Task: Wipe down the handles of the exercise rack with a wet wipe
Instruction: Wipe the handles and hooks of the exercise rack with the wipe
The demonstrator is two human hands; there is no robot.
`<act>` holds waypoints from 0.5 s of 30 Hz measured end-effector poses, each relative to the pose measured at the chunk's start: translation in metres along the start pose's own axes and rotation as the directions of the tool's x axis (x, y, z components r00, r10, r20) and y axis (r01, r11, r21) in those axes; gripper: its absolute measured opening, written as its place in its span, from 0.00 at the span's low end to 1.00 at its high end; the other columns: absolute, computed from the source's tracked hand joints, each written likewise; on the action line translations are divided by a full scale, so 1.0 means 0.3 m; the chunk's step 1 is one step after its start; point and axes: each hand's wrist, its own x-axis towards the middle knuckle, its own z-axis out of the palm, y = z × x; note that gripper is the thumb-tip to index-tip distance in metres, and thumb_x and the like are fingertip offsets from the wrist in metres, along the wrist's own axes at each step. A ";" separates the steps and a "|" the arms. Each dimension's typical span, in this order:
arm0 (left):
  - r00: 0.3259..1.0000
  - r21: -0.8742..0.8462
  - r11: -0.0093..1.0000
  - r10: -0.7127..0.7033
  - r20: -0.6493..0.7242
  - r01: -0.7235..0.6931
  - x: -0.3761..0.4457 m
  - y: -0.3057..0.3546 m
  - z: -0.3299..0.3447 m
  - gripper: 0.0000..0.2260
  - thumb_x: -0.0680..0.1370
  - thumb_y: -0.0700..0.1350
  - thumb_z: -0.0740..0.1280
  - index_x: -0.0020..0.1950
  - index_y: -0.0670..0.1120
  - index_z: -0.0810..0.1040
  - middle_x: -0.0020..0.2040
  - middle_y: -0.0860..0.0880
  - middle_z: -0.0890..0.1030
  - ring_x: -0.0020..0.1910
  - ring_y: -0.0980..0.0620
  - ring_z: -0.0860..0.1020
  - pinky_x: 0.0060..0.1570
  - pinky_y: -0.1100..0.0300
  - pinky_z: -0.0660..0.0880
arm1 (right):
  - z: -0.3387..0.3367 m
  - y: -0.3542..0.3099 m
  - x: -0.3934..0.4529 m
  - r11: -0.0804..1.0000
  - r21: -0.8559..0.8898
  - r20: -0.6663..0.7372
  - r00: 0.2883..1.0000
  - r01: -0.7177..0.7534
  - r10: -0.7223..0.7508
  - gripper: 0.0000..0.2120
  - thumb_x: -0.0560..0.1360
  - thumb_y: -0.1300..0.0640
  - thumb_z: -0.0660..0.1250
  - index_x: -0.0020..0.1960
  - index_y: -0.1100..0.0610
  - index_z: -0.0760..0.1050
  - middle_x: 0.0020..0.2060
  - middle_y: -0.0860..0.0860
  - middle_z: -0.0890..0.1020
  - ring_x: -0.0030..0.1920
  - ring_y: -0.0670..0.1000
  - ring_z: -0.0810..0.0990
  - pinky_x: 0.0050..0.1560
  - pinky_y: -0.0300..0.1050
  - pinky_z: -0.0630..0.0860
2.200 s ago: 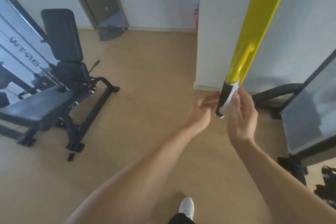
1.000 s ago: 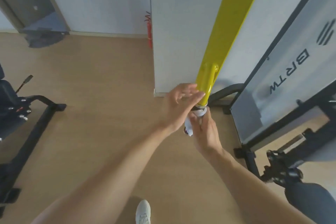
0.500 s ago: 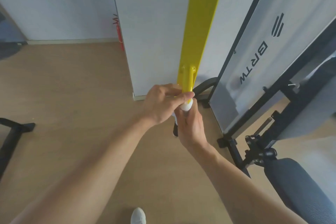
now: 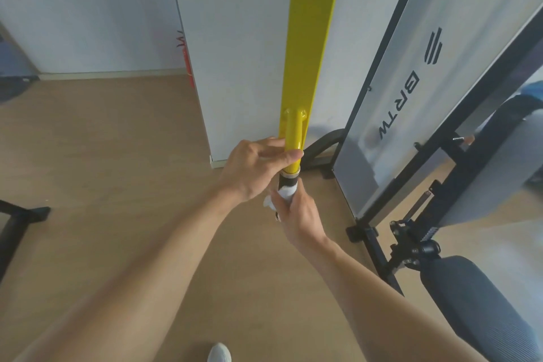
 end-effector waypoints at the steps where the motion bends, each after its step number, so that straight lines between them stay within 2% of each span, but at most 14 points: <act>1: 1.000 0.004 1.000 -0.007 0.003 0.007 0.001 0.000 -0.001 0.06 0.73 0.60 0.72 0.47 0.63 0.86 0.52 0.65 0.84 0.55 0.67 0.79 0.60 0.63 0.71 | 0.005 0.023 -0.006 1.000 -0.023 0.036 0.999 -0.016 0.017 0.13 0.79 0.40 0.63 0.53 0.50 0.72 0.34 0.45 0.81 0.34 0.44 0.79 0.36 0.43 0.73; 3: 1.000 0.011 1.000 -0.011 0.016 0.011 0.000 -0.001 -0.006 0.10 0.71 0.64 0.72 0.48 0.63 0.86 0.55 0.66 0.83 0.60 0.67 0.77 0.66 0.59 0.70 | -0.011 0.004 -0.006 1.000 0.007 0.050 0.999 0.000 0.000 0.13 0.79 0.41 0.64 0.52 0.50 0.73 0.34 0.44 0.81 0.34 0.43 0.80 0.35 0.41 0.73; 5: 1.000 0.040 0.999 -0.004 0.010 0.003 -0.005 0.005 -0.004 0.12 0.68 0.68 0.70 0.47 0.66 0.85 0.60 0.64 0.82 0.64 0.64 0.76 0.68 0.56 0.70 | -0.048 -0.065 0.008 0.992 0.095 -0.027 0.997 0.080 -0.078 0.07 0.80 0.47 0.64 0.51 0.49 0.71 0.32 0.46 0.80 0.32 0.46 0.78 0.32 0.41 0.73; 8: 1.000 0.059 0.998 0.019 -0.020 -0.018 -0.014 0.007 0.011 0.06 0.70 0.65 0.71 0.46 0.70 0.83 0.63 0.62 0.81 0.64 0.62 0.77 0.67 0.56 0.71 | -0.077 -0.120 0.044 0.980 0.091 -0.143 0.976 0.177 -0.163 0.05 0.79 0.53 0.64 0.54 0.51 0.72 0.35 0.48 0.81 0.35 0.49 0.80 0.33 0.44 0.74; 10: 0.999 0.051 0.998 0.022 -0.042 -0.020 -0.015 0.004 0.025 0.07 0.71 0.65 0.71 0.48 0.70 0.83 0.63 0.61 0.81 0.63 0.62 0.77 0.66 0.58 0.72 | -0.058 -0.077 0.039 0.990 0.076 -0.102 0.988 0.123 -0.115 0.07 0.78 0.48 0.64 0.54 0.49 0.71 0.35 0.47 0.81 0.35 0.50 0.80 0.34 0.47 0.76; 13: 0.998 0.072 0.997 0.006 -0.069 -0.001 -0.008 0.001 0.036 0.19 0.68 0.69 0.68 0.54 0.64 0.83 0.59 0.60 0.83 0.63 0.61 0.78 0.65 0.60 0.72 | -0.022 0.049 0.008 0.997 -0.074 0.059 0.998 -0.016 0.020 0.12 0.78 0.40 0.63 0.50 0.48 0.73 0.32 0.45 0.80 0.33 0.48 0.80 0.36 0.50 0.79; 15: 0.996 0.091 0.996 0.012 -0.085 -0.004 -0.008 0.003 0.036 0.20 0.66 0.72 0.67 0.53 0.65 0.83 0.59 0.61 0.83 0.63 0.62 0.77 0.66 0.59 0.71 | -0.026 0.067 -0.002 0.996 -0.083 0.106 0.994 -0.030 0.039 0.14 0.78 0.38 0.63 0.50 0.49 0.73 0.33 0.44 0.82 0.33 0.46 0.81 0.38 0.50 0.79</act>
